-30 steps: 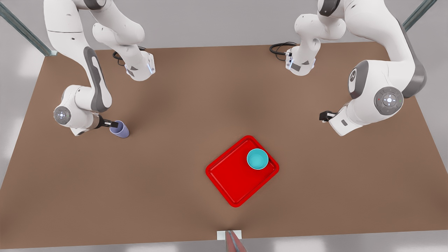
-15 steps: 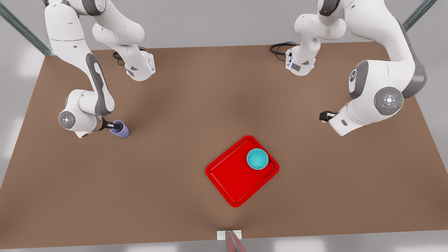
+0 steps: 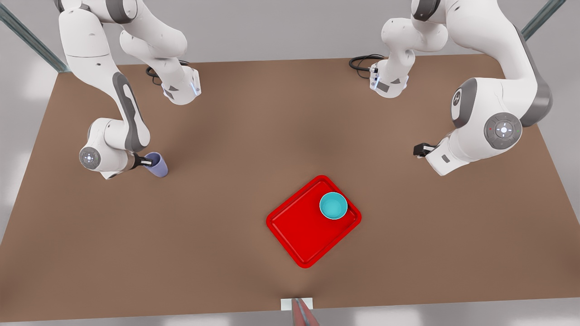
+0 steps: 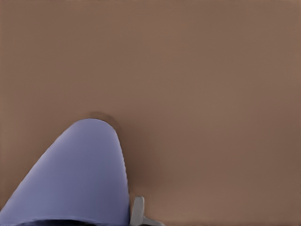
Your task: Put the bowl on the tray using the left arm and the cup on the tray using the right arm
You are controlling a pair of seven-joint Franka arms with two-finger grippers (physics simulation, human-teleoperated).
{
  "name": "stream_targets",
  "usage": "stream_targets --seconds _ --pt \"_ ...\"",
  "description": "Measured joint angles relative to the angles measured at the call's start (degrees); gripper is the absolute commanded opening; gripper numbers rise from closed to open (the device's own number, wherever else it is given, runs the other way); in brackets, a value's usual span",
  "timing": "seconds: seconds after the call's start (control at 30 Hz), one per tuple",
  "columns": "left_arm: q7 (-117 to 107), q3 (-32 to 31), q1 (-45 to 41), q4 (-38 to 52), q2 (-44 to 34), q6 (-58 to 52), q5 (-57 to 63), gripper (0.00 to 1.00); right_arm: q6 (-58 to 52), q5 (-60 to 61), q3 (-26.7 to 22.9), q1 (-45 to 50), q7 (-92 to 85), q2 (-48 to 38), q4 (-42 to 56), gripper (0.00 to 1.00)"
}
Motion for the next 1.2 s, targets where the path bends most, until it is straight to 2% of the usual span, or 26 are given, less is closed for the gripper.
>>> stream_targets --seconds 0.37,0.5,0.6,0.73,0.83,0.97,1.07,1.2 --pt "0.26 0.35 0.14 -0.11 0.09 0.09 0.03 1.0 -0.38 0.65 0.08 0.09 -0.43 -0.34 0.96 0.21" --pt "0.18 0.35 0.16 -0.06 0.0 0.0 0.04 1.0 -10.12 0.5 0.32 0.54 -0.2 -0.37 10.46 0.21" --pt "0.09 0.35 0.15 -0.02 -0.09 -0.09 0.06 1.0 -16.61 0.43 2.08 0.73 0.64 2.07 21.84 0.21" --pt "0.26 0.35 0.15 -0.1 -0.09 -0.09 0.07 1.0 -22.07 0.88 5.89 3.68 2.25 13.96 41.92 0.21" --pt "0.31 0.55 0.1 -0.1 -0.09 -0.09 0.08 1.0 -24.82 5.51 10.23 4.02 6.87 21.77 52.08 0.21" --pt "0.44 0.88 0.17 -0.11 0.08 0.0 0.08 1.0 -24.32 5.49 19.31 4.35 15.56 26.05 58.15 0.21" --pt "0.44 0.88 0.15 -0.11 0.09 0.0 0.08 1.0 -24.05 5.42 20.01 10.18 20.37 29.21 63.63 0.21" --pt "0.18 0.88 0.16 -0.11 -0.09 -0.09 0.08 1.0 -20.98 5.59 20.59 13.65 20.46 31.3 65.33 0.21"
